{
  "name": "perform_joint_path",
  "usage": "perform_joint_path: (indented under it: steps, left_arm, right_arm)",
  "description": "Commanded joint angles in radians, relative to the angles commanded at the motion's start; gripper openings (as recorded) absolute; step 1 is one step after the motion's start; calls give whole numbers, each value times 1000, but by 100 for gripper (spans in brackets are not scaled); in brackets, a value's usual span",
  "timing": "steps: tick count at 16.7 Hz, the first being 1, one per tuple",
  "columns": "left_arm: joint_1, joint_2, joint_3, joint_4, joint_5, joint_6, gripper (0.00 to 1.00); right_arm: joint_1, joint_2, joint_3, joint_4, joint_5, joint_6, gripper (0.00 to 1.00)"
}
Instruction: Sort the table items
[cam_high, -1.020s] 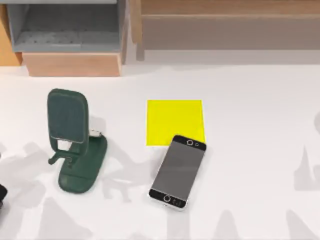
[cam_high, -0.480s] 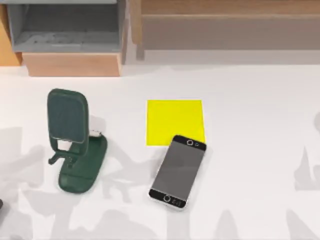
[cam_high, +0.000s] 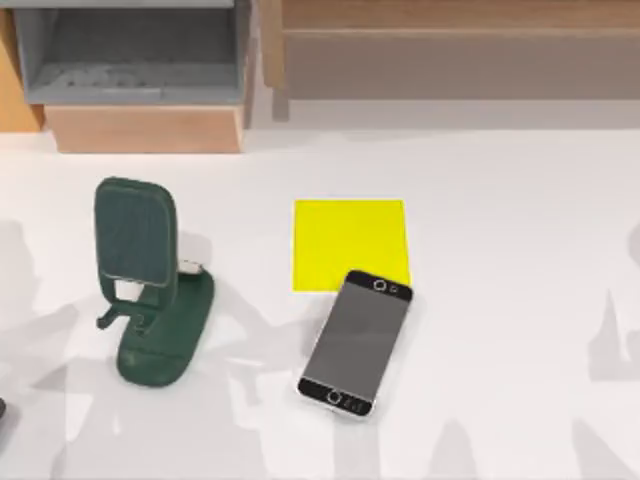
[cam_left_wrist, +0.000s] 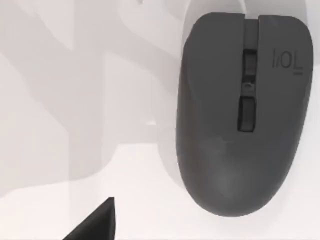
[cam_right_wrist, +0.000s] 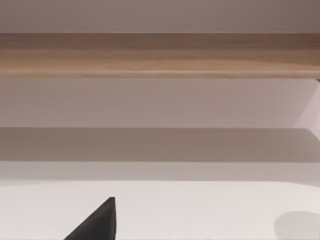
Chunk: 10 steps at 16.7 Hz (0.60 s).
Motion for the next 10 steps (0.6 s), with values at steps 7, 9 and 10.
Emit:
perform_joint_path:
  steps: [7,9,10]
  left_arm:
    - [0,21,13,-15,0,30,100]
    - [1,29,3,0,0,30,100]
    - [2,41,-11,23,0,30,100]
  right_arm:
    - [0,0,0,0,0,0,100]
    - [0,0,0,0,0,0,100]
    - [0,0,0,0,0,0,100]
